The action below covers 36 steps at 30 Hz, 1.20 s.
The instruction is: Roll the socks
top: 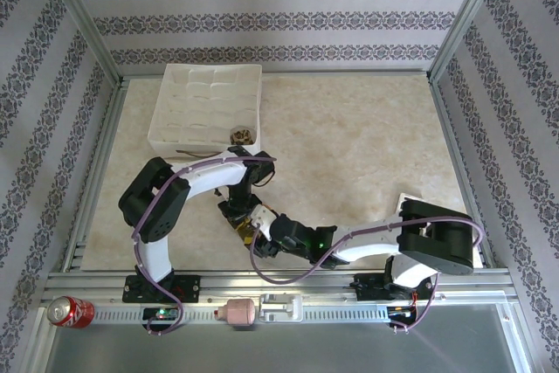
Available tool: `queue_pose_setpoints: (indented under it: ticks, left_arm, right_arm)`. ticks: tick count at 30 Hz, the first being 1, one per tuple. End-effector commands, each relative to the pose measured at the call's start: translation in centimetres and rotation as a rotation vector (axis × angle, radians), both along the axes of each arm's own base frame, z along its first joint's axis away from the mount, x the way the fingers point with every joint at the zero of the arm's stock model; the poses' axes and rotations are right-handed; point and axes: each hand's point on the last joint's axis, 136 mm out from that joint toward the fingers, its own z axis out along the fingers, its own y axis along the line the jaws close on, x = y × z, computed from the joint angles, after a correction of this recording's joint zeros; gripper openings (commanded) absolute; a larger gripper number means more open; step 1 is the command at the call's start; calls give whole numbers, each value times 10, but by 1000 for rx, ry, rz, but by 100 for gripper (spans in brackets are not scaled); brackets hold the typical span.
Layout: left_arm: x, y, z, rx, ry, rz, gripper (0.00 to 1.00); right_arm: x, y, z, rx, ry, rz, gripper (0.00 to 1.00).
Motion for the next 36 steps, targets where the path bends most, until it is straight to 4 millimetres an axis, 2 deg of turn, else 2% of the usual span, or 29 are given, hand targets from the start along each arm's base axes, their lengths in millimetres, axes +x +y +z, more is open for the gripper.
queue_pose_setpoints:
  ticks: [1, 6, 9, 14, 15, 16, 17, 18, 19, 20, 25, 31, 34, 35, 36]
  left_arm:
    - [0, -6, -33, -14, 45, 7, 0]
    - [8, -16, -35, -67, 36, -3, 0]
    - [9, -21, -36, -99, 32, -10, 0]
    - [12, -26, -31, -142, 5, -7, 0]
    - [13, -27, -30, -156, -4, -7, 0]
    - [14, -30, -29, -175, -14, -7, 0]
    - [15, -32, -29, -197, -23, -5, 5]
    - [16, -33, -28, -211, -30, -2, 11]
    - [17, -36, -27, -231, -36, 0, 18]
    - [18, -38, -24, -251, -48, 0, 26]
    - [34, -36, 1, -305, -170, 8, 59]
    - [63, -32, 36, -446, -366, 36, 86]
    - [74, -27, 55, -529, -478, 44, 90]
    - [76, -26, 60, -561, -512, 44, 89]
    - [76, -26, 63, -599, -538, 38, 87]
  right_arm:
    - [7, 12, -1, 48, 17, -80, 66]
    - [16, 16, -11, 62, 31, -135, 65]
    - [26, 18, -14, 62, 53, -164, 58]
    - [33, 5, -31, 21, 114, -204, 43]
    - [33, 4, -35, 11, 128, -205, 38]
    - [33, 1, -42, -5, 154, -208, 28]
    - [32, -2, -49, -19, 180, -215, 16]
    - [32, -6, -55, -31, 199, -226, 9]
    - [31, -10, -63, -43, 223, -236, 2]
    - [30, -15, -68, -48, 246, -242, 0]
    - [9, -39, -93, -75, 385, -219, 0]
    - [-16, -63, -120, -56, 586, -173, 0]
    - [-18, -72, -126, -32, 664, -178, 0]
    - [-17, -72, -125, -16, 684, -179, 0]
    - [-21, -81, -130, -17, 712, -189, 0]
